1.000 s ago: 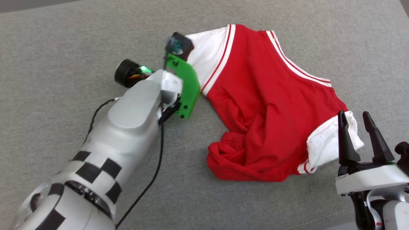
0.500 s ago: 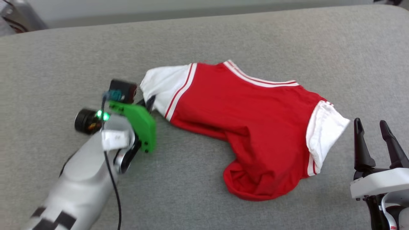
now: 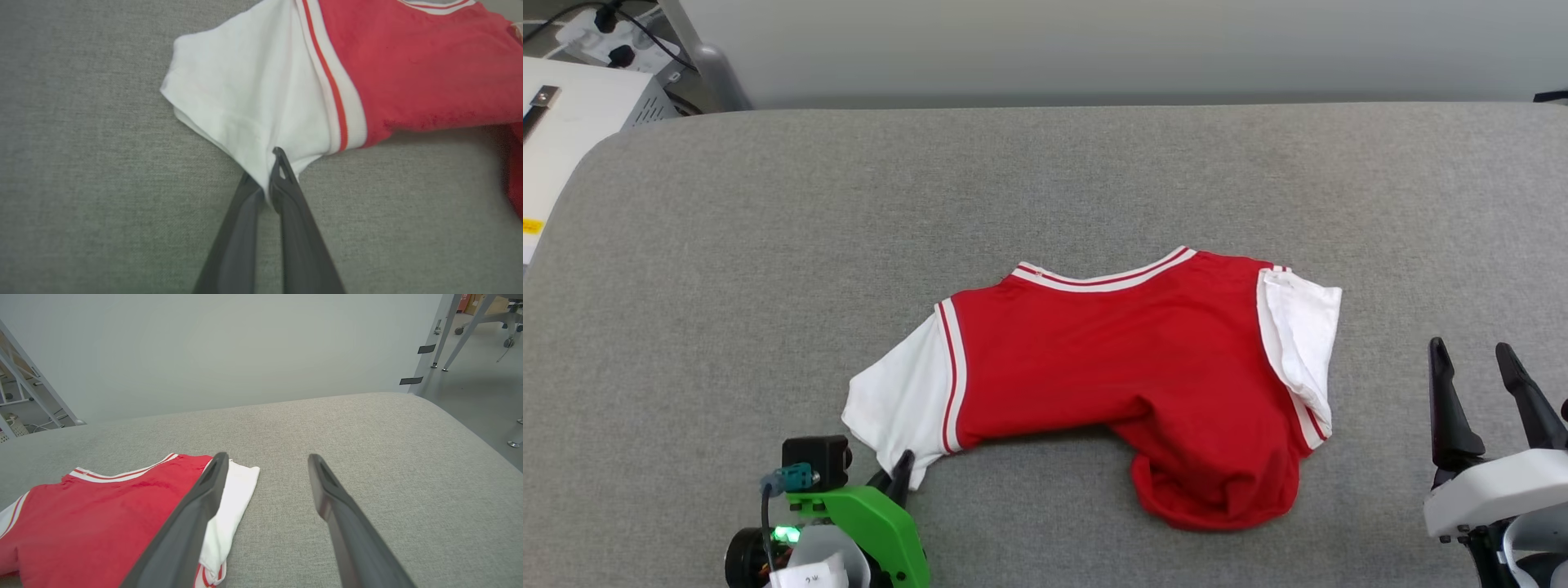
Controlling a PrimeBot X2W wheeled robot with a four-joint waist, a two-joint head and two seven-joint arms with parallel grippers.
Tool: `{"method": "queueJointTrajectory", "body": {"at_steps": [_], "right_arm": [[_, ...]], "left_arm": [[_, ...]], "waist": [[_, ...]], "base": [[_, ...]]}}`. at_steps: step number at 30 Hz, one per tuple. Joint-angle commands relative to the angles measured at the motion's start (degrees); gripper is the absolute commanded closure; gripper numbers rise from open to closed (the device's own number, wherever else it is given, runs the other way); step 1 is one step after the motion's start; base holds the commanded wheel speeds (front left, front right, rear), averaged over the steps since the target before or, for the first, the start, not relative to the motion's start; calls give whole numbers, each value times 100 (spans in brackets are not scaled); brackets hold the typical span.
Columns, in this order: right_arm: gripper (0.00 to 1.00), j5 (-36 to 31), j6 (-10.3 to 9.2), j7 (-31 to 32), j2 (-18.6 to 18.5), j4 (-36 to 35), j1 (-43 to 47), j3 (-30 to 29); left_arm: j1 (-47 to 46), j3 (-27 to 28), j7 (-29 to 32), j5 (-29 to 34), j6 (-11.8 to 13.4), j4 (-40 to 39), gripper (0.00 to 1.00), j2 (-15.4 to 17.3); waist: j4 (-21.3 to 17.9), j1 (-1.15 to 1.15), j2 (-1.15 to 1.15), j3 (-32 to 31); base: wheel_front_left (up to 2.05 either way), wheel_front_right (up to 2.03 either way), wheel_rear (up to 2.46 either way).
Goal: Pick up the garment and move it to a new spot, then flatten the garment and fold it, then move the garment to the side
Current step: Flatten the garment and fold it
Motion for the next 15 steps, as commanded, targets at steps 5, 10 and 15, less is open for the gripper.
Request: {"method": "queueJointTrajectory", "body": {"at_steps": [5,10,15], "right_arm": [[0,-97,-4,186,-12,-82,156,4],[0,-246,-4,590,-11,-29,209,115],[0,-189,-4,1367,-193,264,123,370]], "left_arm": [[199,114,-559,51,100,-253,0,-89],[194,602,-1218,474,175,-734,0,-63],[238,1052,-1255,957,179,-1221,0,-129]], "waist": [[87,0,0,-171],[86,0,0,-257],[131,0,0,-266]], "base": [[0,0,0],[0,0,0],[0,0,0]]}}
